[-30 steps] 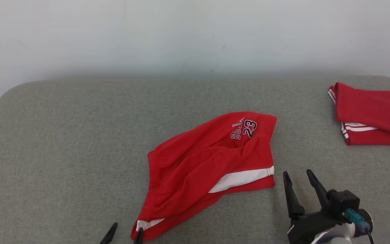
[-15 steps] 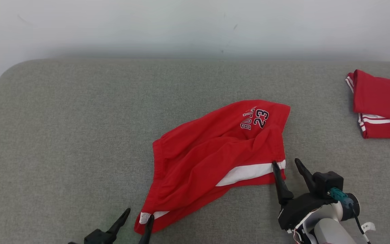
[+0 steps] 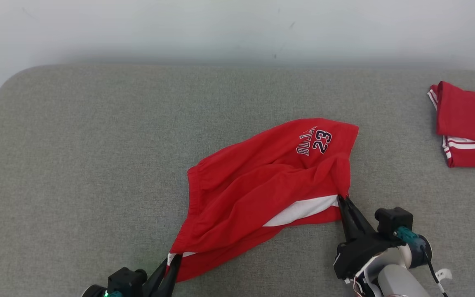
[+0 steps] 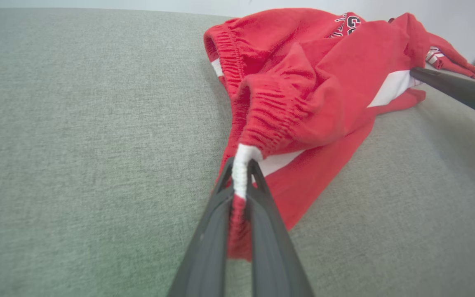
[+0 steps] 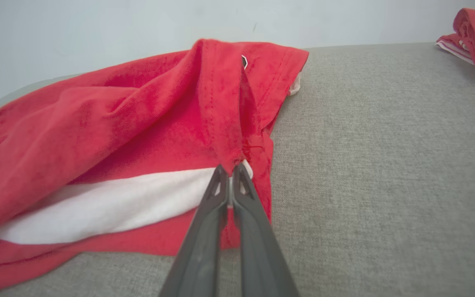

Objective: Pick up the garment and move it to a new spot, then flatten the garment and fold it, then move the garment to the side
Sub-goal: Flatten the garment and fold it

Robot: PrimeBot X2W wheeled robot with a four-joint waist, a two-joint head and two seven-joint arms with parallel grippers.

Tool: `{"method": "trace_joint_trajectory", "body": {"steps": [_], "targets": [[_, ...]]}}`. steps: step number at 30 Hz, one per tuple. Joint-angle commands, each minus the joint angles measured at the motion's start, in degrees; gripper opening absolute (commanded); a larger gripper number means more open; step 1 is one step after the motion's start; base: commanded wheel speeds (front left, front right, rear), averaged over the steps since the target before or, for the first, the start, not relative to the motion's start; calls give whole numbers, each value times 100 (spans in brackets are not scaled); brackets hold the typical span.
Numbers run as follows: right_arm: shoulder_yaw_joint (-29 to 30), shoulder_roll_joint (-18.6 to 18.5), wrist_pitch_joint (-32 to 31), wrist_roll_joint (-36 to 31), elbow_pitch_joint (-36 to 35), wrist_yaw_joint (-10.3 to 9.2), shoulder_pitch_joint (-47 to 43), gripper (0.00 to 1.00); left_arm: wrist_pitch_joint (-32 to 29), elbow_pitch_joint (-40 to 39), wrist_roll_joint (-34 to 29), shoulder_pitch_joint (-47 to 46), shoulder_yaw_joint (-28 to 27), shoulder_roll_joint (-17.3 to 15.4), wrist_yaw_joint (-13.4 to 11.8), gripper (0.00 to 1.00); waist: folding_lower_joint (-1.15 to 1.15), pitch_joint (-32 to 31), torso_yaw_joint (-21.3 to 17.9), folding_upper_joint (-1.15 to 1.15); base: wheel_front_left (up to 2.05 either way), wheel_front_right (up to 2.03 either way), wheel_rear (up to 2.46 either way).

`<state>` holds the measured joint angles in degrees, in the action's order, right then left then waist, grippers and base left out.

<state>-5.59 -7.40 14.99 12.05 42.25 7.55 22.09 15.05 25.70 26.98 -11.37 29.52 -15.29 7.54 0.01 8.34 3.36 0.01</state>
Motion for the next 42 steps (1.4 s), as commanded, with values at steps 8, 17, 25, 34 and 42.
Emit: {"method": "trace_joint_trajectory", "body": {"steps": [8, 17, 25, 34, 42], "targets": [[-186, -66, 25, 264, -1056, -16, -843, 0, 16, -752, 26, 539, -330, -13, -12, 0, -1, -371, -144, -1, 0, 0, 0], [-341, -308, 8, 599, -1902, -16, -552, 0, 17, -1594, 21, 54, -609, -411, -12, 0, -1, -412, -381, -1, 0, 0, 0], [-344, -575, -305, 981, -2041, -16, 950, 0, -374, -1769, 763, -2098, 151, -1235, -13, 0, -1, 160, -538, -1, 0, 0, 0], [-123, -671, -858, 1208, -1673, -16, 3467, 0, -1012, -1151, 2062, -5082, 408, -1514, -12, 0, -1, 1505, -727, -1, 0, 0, 0], [-85, -582, -1233, 1235, -1082, -16, 5435, 0, -1369, -267, 2549, -7157, 770, -1354, -12, 0, -1, 2289, -829, -1, 0, 0, 0]]}}
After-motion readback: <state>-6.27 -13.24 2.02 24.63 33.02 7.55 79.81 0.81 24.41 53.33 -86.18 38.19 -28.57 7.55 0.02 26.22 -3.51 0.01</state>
